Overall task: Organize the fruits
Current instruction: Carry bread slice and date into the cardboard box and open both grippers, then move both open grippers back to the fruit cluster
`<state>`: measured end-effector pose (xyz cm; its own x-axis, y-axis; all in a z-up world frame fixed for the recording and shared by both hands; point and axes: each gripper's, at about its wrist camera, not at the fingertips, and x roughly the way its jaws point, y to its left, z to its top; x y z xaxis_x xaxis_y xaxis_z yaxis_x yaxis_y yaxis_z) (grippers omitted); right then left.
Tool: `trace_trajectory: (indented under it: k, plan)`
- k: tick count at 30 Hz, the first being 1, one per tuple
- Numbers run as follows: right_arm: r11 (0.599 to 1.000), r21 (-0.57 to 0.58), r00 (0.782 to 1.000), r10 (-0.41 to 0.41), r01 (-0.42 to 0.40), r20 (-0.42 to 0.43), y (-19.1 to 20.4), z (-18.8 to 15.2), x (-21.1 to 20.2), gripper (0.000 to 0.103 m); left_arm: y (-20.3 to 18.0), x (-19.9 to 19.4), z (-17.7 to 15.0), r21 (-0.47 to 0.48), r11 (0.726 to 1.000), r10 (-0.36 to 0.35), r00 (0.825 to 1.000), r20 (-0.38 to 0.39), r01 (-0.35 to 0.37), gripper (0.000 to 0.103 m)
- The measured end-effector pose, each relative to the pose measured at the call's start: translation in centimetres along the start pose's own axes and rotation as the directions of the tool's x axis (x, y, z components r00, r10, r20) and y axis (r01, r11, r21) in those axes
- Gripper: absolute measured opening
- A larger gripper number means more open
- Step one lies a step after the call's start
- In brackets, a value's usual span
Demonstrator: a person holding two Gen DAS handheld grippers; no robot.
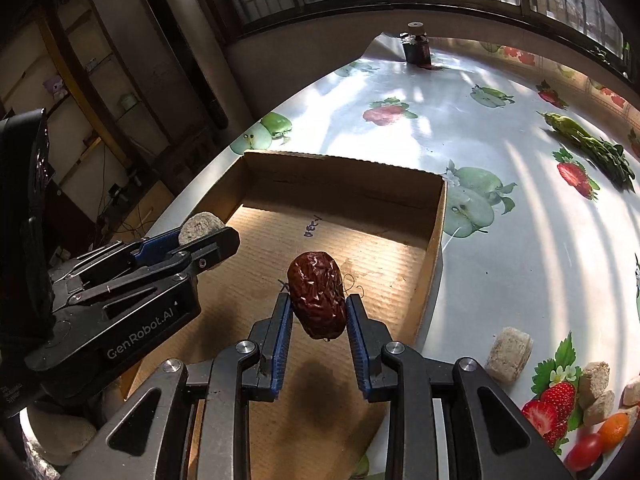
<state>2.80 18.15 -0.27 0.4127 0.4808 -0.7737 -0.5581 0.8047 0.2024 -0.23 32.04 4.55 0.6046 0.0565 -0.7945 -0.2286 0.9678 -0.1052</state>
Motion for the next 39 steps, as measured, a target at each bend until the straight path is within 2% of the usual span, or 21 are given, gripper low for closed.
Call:
trace_trajectory:
  k: [3,6,8,9,12,15,17,20,23,27,28,29,32,39]
  plan:
    - [0.999,-0.022,1.000,-0.030,0.030,-0.008,0.2,0.1,1.1,0.030,0.1,0.3,0.1,-0.001,1.000,0.021,1.000,0.005,-0.021,0.033]
    - [0.998,-0.036,0.999,-0.050,0.050,0.002,0.4,0.2,1.6,0.030,0.6,0.8,0.2,-0.019,1.000,0.013,1.000,-0.013,-0.013,0.036]
    - [0.998,-0.040,0.998,-0.056,0.056,0.008,0.4,0.2,1.7,0.030,0.9,0.8,0.3,-0.037,0.999,0.010,1.000,-0.016,-0.011,0.049]
    - [0.998,-0.041,0.998,-0.055,0.056,0.011,0.4,0.3,1.7,0.031,1.0,0.7,0.3,-0.046,0.999,0.008,1.000,-0.015,-0.008,0.051]
    - [0.998,-0.044,0.998,-0.052,0.053,0.018,0.4,0.6,1.4,0.041,1.5,0.1,0.4,-0.075,0.997,-0.015,1.000,-0.016,0.014,0.052]
    - [0.998,-0.018,0.997,-0.057,0.058,0.058,0.2,0.5,-0.8,0.041,2.2,-1.8,0.2,-0.117,0.993,-0.034,0.999,0.008,0.034,0.054]
    - [0.996,0.018,0.992,-0.088,0.087,0.085,-0.3,-0.2,-3.0,0.041,2.8,-3.6,-0.3,-0.147,0.989,-0.022,0.999,0.041,0.028,0.070]
    - [0.990,0.082,0.989,-0.119,0.111,0.088,-1.2,-2.3,-5.8,0.041,3.2,-6.7,-1.6,-0.187,0.982,0.020,0.995,0.096,-0.001,0.080]
    - [0.989,0.117,0.993,-0.098,0.090,0.060,-1.2,-4.8,-6.7,0.041,2.8,-8.9,-3.2,-0.210,0.977,0.051,0.990,0.131,-0.022,0.083]
    - [0.991,0.089,0.995,-0.094,0.095,-0.018,0.1,-8.0,-5.4,0.041,1.2,-10.7,-4.9,-0.190,0.981,0.063,0.986,0.156,-0.033,0.083]
    - [0.993,0.073,0.995,-0.096,0.098,-0.027,0.5,-8.5,-5.1,0.039,0.8,-11.1,-5.1,-0.184,0.982,0.071,0.984,0.164,-0.040,0.083]
    - [0.993,0.062,0.994,-0.103,0.105,-0.039,0.8,-9.1,-4.8,0.032,0.3,-11.6,-5.3,-0.176,0.983,0.084,0.981,0.175,-0.053,0.083]
    - [0.993,0.059,0.993,-0.096,0.101,-0.075,1.6,-10.5,-4.4,0.029,-1.1,-13.3,-5.8,-0.140,0.984,0.136,0.965,0.223,-0.106,0.083]
    - [0.994,0.003,0.990,-0.112,0.113,-0.084,3.6,-12.8,-5.3,0.029,-4.4,-16.3,-6.6,-0.069,0.982,0.188,0.934,0.304,-0.175,0.083]
